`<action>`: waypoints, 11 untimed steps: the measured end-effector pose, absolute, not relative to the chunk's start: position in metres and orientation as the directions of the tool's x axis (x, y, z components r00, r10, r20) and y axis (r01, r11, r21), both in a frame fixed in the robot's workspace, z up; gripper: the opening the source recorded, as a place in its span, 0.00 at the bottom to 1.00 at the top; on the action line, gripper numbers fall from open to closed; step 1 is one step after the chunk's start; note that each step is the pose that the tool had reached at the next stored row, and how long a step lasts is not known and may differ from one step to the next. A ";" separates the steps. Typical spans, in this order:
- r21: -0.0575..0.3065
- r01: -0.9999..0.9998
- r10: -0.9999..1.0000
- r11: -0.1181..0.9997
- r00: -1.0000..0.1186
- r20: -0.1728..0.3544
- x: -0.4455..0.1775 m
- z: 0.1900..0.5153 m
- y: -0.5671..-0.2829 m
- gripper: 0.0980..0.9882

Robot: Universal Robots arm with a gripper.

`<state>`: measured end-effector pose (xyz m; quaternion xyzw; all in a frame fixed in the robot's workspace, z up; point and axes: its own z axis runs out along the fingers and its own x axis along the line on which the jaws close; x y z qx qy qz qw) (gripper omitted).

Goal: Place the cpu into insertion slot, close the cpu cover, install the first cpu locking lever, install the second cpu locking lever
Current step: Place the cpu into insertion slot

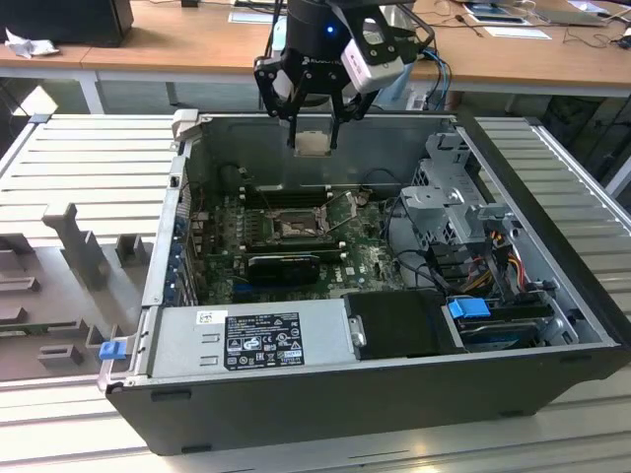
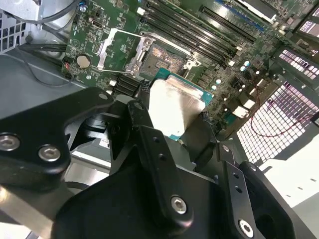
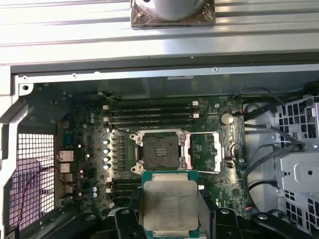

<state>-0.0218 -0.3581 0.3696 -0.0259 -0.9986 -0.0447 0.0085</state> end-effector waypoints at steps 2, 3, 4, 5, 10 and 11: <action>0.089 0.074 0.073 0.993 -0.997 0.019 -0.022 0.369 -0.358 0.48; 0.089 0.085 0.084 0.992 -0.996 0.019 -0.022 0.369 -0.358 0.48; 0.089 0.092 0.091 0.992 -0.996 0.019 -0.022 0.369 -0.358 0.48; 0.089 0.097 0.096 0.991 -0.995 0.019 -0.022 0.369 -0.358 0.48; 0.089 0.116 0.115 0.989 -0.993 0.019 -0.022 0.369 -0.358 0.48; 0.089 0.120 0.119 0.989 -0.993 0.019 -0.022 0.369 -0.358 0.48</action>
